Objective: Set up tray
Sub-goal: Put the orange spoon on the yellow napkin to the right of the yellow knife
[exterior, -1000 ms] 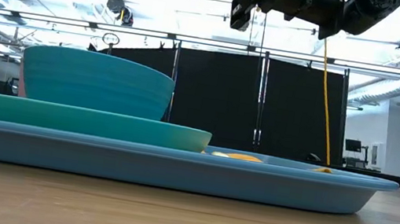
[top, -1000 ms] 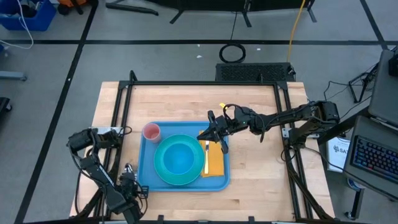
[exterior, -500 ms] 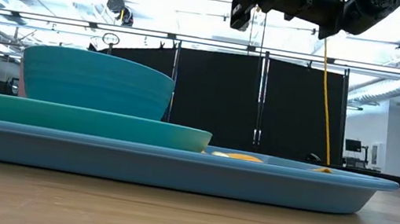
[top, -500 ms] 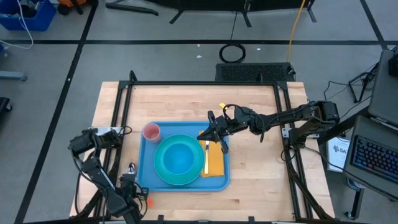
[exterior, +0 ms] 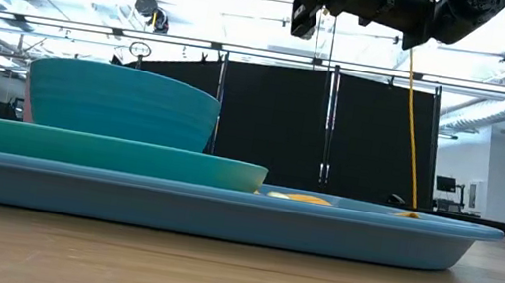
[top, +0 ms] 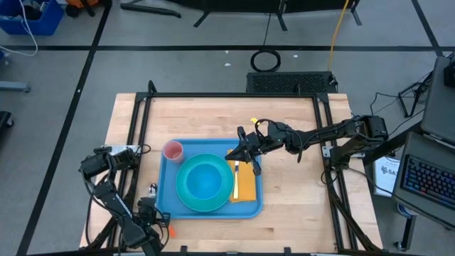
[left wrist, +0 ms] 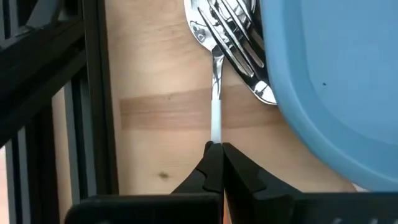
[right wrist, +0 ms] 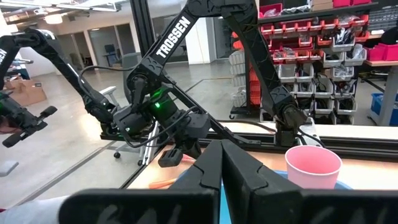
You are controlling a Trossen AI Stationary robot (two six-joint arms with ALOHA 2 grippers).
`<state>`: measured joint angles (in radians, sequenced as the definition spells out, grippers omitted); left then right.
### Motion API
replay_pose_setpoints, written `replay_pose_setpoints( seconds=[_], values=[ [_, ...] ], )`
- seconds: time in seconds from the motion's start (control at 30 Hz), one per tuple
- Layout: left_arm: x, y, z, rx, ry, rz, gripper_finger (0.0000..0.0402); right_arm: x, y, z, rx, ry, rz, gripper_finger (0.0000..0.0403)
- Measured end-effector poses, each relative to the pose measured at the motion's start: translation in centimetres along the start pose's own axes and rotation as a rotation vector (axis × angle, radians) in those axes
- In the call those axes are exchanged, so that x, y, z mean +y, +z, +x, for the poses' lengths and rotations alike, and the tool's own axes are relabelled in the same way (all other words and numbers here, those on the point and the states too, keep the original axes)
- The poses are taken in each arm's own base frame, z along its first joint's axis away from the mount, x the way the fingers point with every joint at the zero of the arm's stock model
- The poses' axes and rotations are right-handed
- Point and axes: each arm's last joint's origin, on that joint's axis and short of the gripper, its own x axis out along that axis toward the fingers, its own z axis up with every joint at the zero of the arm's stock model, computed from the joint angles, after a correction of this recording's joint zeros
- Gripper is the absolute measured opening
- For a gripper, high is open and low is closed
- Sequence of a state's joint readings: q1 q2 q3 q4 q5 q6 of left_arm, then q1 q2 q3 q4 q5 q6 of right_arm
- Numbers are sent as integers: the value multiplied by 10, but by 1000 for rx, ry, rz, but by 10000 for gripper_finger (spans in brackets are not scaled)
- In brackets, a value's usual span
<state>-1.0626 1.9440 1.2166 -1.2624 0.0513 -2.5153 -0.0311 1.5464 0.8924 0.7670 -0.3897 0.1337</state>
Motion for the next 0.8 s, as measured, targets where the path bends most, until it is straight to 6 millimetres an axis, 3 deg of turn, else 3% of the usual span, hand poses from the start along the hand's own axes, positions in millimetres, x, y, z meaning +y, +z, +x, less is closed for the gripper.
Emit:
replay_pose_setpoints(
  seconds=[0.53,0.8],
  values=[
    [-2,-9,-25,67,-62,11,1,0,0,0,1,0,0,2],
    [-4,-4,-22,23,-87,-57,12,0,0,0,0,0,3,2]
  ],
)
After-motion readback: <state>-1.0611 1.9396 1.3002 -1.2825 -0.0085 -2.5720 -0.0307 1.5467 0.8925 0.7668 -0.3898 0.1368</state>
